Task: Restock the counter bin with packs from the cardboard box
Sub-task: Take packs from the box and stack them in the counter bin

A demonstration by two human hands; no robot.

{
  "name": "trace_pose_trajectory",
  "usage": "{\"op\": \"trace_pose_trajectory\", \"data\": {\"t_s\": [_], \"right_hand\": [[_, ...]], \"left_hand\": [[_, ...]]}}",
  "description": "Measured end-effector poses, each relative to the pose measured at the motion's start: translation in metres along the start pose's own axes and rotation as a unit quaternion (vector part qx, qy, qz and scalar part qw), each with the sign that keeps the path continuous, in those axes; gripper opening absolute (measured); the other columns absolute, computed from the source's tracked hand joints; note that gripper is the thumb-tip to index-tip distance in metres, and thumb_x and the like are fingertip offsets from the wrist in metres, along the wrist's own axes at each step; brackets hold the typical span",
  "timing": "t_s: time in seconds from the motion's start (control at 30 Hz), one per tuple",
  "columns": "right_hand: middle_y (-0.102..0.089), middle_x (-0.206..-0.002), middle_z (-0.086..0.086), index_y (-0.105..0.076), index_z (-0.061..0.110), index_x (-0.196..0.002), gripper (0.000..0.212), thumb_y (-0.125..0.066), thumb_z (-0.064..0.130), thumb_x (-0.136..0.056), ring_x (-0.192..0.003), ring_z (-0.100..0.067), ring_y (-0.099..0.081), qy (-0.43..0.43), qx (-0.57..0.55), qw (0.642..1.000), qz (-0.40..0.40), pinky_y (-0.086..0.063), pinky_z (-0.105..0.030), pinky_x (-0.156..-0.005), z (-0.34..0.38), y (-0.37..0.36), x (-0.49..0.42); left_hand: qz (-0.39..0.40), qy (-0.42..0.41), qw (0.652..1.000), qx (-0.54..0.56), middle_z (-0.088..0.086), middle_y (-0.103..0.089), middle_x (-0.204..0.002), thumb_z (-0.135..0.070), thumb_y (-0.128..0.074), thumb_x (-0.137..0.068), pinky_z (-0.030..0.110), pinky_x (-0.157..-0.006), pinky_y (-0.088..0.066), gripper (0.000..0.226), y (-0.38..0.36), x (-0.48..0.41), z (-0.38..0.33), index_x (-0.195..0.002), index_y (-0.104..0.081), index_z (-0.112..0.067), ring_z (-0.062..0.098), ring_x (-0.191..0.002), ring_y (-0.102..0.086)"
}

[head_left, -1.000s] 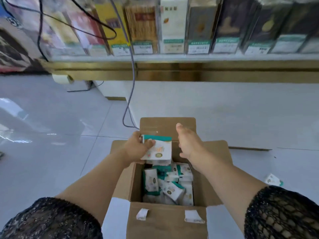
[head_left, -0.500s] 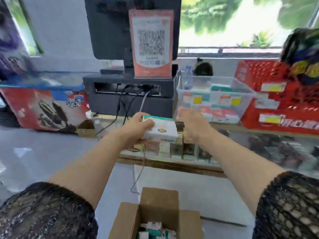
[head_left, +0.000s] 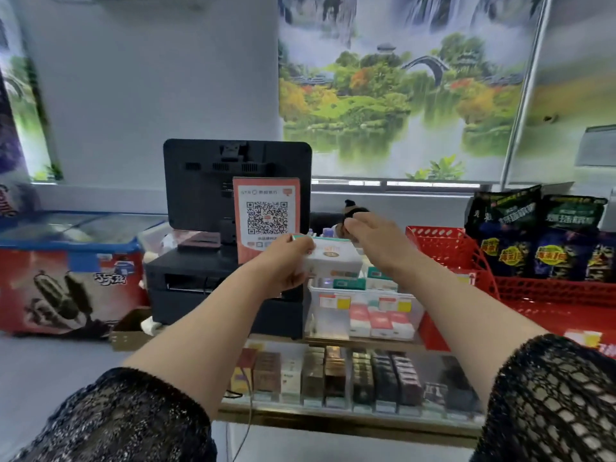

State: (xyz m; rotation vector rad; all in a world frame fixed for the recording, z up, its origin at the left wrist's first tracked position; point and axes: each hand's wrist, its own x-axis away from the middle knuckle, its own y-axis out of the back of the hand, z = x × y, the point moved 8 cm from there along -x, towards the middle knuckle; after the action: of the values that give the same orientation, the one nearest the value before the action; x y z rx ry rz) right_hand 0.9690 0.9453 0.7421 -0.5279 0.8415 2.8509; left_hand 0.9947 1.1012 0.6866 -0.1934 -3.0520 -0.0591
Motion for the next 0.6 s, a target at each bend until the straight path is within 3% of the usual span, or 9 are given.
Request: {"op": "trace_pose_trajectory", "data": {"t_s": [0.07,0.13,0.2,0.37,0.6], "right_hand": [[-0.052,-0.130,0.002,-0.049,0.022,-0.134,0.049,-0.059,0.035,-0.088,-0.116,-0.017,-0.048,0.000,0.039,0.999,0.014,-0.039,-0.031,-0.097,-0.001,0.004,-0.013],[-0.049,-0.135,0.001,-0.041,0.021,-0.142,0.068,-0.070,0.024,-0.080,-0.114,-0.014,-0.047,0.026,0.112,0.992,0.050,-0.036,-0.026,-0.092,0.003,0.003,-0.025],[-0.048,-0.133,0.000,-0.040,0.020,-0.139,0.075,-0.076,0.020,-0.073,-0.109,-0.012,-0.044,0.057,0.182,0.979,0.078,-0.033,-0.023,-0.087,0.004,0.000,-0.037],[-0.053,-0.105,0.003,-0.045,0.025,-0.106,0.052,-0.080,0.031,-0.068,-0.089,-0.017,-0.050,0.092,0.297,0.949,0.058,-0.036,-0.029,-0.068,-0.007,-0.005,-0.067],[-0.065,-0.095,-0.002,-0.050,0.021,-0.109,0.026,-0.058,0.033,-0.087,-0.070,-0.019,-0.048,0.225,0.480,0.848,0.012,-0.036,-0.029,-0.060,-0.028,-0.015,-0.100]], "left_hand": [[0.000,0.000,1.000,0.003,0.016,-0.065,-0.111,-0.024,-0.051,-0.094,0.018,-0.040,-0.044,0.016,-0.002,-0.016,-0.008,-0.109,-0.050,-0.019,0.020,-0.081,-0.064],[0.009,-0.006,1.000,-0.001,0.016,-0.065,-0.107,-0.022,-0.050,-0.094,0.017,-0.040,-0.042,0.007,-0.006,-0.031,-0.017,-0.099,-0.051,-0.018,0.019,-0.074,-0.062],[0.021,0.002,1.000,-0.006,0.017,-0.065,-0.106,-0.024,-0.051,-0.093,0.016,-0.041,-0.042,0.009,-0.009,-0.047,-0.022,-0.095,-0.052,-0.015,0.019,-0.072,-0.062],[0.045,0.050,0.997,0.035,0.020,-0.064,-0.101,-0.028,-0.058,-0.090,0.015,-0.042,-0.046,0.025,-0.021,-0.082,-0.020,-0.104,-0.049,-0.009,0.019,-0.069,-0.065],[0.048,0.099,0.991,0.074,0.018,-0.062,-0.078,-0.024,-0.052,-0.093,0.014,-0.033,-0.042,0.020,-0.041,-0.126,-0.011,-0.098,-0.054,-0.005,0.017,-0.056,-0.060]]}}
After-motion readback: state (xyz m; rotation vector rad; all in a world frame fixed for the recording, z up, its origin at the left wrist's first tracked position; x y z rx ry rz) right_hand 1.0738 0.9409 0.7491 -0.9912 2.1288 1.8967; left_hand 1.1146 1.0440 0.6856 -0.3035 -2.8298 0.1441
